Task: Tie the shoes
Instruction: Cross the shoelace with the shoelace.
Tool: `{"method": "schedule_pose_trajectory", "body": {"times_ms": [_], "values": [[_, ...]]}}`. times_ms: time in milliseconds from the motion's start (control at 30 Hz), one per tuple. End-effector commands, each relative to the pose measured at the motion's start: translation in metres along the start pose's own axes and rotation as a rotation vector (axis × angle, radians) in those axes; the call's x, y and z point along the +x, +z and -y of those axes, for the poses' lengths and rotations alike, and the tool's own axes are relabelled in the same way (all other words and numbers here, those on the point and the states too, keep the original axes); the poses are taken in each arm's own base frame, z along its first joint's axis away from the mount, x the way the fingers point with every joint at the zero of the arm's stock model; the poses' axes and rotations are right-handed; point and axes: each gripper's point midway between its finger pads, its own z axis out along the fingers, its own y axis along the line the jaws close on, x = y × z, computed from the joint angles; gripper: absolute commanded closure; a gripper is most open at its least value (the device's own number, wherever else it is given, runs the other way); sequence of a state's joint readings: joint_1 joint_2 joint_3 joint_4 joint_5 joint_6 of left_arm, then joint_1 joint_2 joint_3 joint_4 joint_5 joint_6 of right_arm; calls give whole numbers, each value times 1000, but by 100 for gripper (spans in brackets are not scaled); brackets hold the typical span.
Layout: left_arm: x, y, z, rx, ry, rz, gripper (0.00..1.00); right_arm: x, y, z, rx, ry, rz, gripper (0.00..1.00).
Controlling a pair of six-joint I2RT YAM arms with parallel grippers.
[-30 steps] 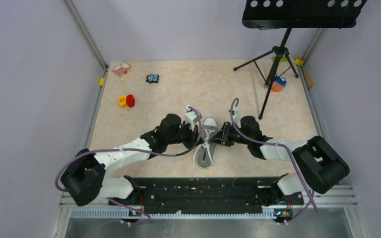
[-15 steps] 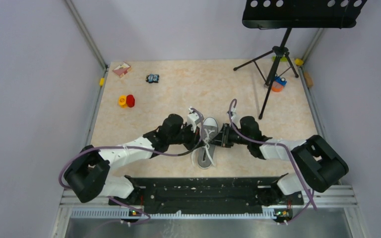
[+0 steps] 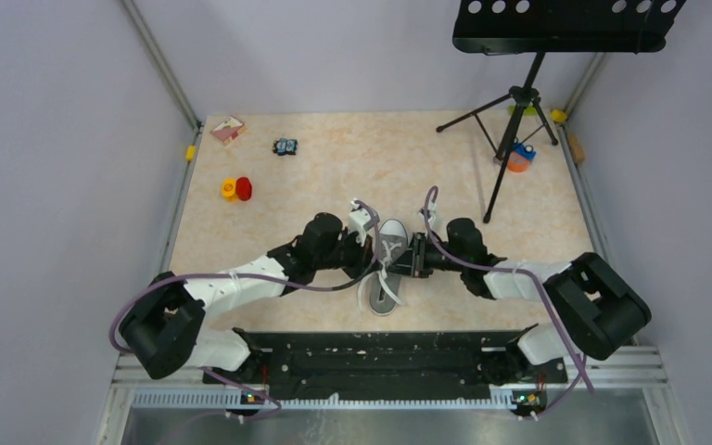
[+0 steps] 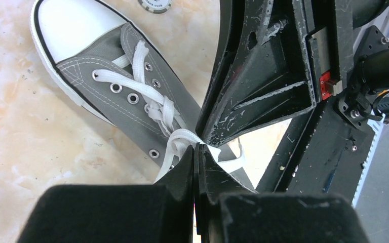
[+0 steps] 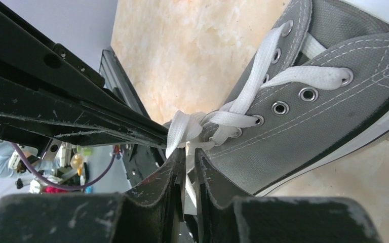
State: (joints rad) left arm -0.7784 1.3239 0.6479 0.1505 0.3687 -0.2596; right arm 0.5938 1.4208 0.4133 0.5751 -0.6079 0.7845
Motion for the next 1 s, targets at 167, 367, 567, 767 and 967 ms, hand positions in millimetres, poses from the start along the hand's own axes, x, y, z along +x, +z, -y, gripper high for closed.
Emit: {"method": "schedule_pose_trajectory", "body": {"times_ms": [167, 367, 567, 767, 967], "values": [[-34, -6, 1, -20, 18, 115, 100, -12, 6, -22, -73, -75, 26, 81], [-34, -6, -2, -35, 2, 117, 100, -12, 10, -26, -82, -78, 27, 79], [-37, -5, 0, -27, -12, 124, 100, -13, 10, -23, -67, -67, 41, 79], [-44, -3, 2, -16, -12, 125, 100, -14, 7, -18, -38, -57, 67, 79], [-51, -3, 1, -28, -12, 125, 100, -15, -1, -8, 24, -53, 95, 78]]}}
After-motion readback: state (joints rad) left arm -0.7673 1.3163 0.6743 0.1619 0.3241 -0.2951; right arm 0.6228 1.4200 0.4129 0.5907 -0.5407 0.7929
